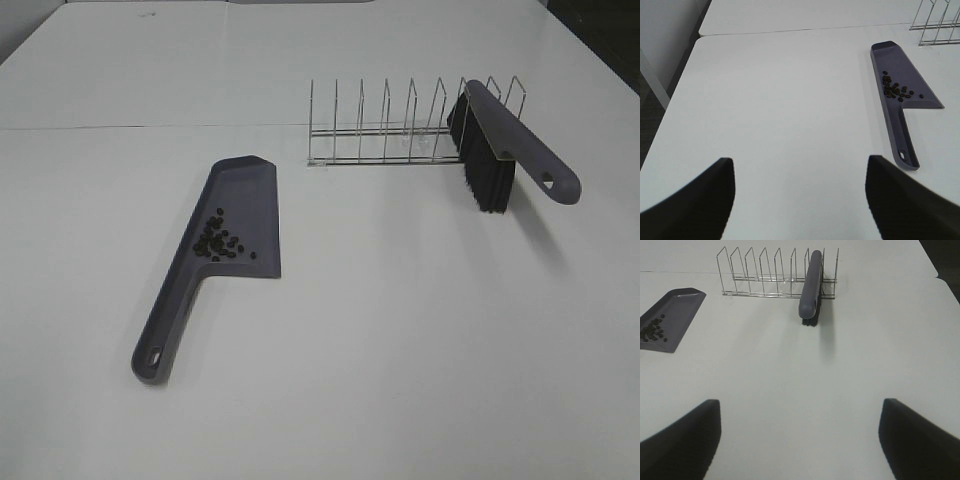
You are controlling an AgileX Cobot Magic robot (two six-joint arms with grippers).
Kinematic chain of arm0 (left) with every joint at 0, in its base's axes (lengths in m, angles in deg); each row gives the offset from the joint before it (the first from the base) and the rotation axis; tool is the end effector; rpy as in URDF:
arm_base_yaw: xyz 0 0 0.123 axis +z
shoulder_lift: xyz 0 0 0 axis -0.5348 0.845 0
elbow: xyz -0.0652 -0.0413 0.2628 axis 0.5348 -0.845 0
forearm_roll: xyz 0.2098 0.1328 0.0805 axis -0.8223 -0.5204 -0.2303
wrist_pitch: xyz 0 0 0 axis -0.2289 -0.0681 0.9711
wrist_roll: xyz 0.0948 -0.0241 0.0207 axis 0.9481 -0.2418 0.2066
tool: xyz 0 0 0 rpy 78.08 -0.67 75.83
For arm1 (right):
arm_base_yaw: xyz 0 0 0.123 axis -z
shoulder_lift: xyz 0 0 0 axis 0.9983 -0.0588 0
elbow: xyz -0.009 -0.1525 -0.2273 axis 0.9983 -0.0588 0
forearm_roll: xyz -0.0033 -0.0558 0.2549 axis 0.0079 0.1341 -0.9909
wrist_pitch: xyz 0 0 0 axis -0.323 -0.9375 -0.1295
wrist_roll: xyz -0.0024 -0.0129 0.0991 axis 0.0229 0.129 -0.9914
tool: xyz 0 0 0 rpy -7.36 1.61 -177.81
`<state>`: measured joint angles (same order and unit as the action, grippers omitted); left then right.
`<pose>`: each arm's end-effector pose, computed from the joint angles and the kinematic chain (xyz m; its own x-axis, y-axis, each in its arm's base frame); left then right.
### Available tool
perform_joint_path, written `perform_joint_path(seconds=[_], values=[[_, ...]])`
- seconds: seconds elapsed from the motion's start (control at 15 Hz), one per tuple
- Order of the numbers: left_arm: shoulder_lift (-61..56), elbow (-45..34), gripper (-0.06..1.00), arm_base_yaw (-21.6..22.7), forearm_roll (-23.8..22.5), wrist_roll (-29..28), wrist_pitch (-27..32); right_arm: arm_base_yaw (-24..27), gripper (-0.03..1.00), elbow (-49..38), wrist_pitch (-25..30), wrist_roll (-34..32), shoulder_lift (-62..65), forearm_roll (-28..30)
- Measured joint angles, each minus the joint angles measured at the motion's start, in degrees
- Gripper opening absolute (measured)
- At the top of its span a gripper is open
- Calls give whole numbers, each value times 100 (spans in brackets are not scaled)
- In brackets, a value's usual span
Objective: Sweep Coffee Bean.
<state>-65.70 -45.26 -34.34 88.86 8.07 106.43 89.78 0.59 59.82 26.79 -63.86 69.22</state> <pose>0.0220 -0.0047 0.2772 -0.4560 0.0241 -0.8897 0.0737 0.9972 -0.0108 0.0210 0.0069 0.2805 -0.4390 -0.0277 -0.8981 -0.0400 0.9991 -0.0113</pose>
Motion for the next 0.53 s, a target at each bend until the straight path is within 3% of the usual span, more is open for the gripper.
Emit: perform_joint_path(seconds=[0.53], values=[[0,0,67,0,0,0,0,0,73,0,0,0,0,0]])
